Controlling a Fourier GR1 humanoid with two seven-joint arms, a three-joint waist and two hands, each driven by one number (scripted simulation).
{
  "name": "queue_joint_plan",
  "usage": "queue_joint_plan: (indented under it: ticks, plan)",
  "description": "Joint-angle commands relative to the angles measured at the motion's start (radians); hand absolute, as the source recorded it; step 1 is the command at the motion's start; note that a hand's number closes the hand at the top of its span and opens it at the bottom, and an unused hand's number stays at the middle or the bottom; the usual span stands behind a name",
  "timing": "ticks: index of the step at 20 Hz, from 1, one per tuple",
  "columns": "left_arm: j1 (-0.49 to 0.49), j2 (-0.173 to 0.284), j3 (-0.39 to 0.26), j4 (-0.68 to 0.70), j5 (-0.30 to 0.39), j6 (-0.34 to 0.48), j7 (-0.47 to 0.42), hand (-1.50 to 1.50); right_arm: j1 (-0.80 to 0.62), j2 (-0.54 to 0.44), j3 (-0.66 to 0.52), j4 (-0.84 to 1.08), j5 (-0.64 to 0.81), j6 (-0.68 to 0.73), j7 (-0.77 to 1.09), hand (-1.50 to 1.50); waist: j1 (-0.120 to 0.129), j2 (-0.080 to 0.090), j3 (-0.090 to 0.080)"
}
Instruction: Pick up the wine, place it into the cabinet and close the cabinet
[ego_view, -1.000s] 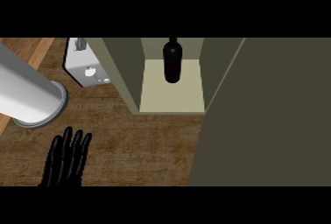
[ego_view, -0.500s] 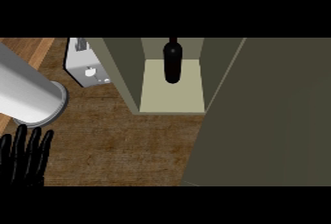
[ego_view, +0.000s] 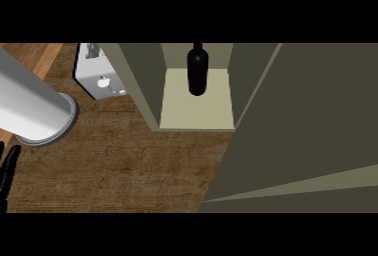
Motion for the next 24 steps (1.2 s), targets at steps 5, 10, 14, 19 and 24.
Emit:
queue_joint_plan:
  ticks: [5, 10, 14, 19, 24]
  plan:
    - [-0.002, 0.046, 0.122, 0.049, 0.077, -0.11, 0.04, -1.5, -0.077, 0.021, 0.277, 0.009, 0.132, -0.18, -0.053, 1.5, -0.003, -0.004, -0.002]
    - [0.001, 0.017, 0.098, 0.085, 0.06, -0.142, 0.03, -1.5, -0.18, 0.021, 0.294, 0.098, 0.188, -0.272, -0.099, 1.5, 0.004, -0.002, -0.003]
    - [-0.027, 0.03, 0.142, 0.09, 0.107, -0.155, 0.082, -1.5, -0.315, 0.02, 0.311, 0.098, 0.246, -0.385, -0.03, 1.5, 0.003, -0.001, -0.003]
    - [-0.07, -0.007, 0.119, 0.109, 0.1, -0.178, 0.088, -1.5, -0.505, 0.017, 0.215, 0.205, 0.186, -0.485, -0.016, 1.5, 0.011, 0.008, -0.002]
    - [-0.047, -0.002, 0.14, 0.07, 0.112, -0.185, 0.108, -1.5, -0.65, 0.015, 0.133, 0.278, 0.072, -0.558, 0.008, 1.5, 0.04, 0.01, -0.002]
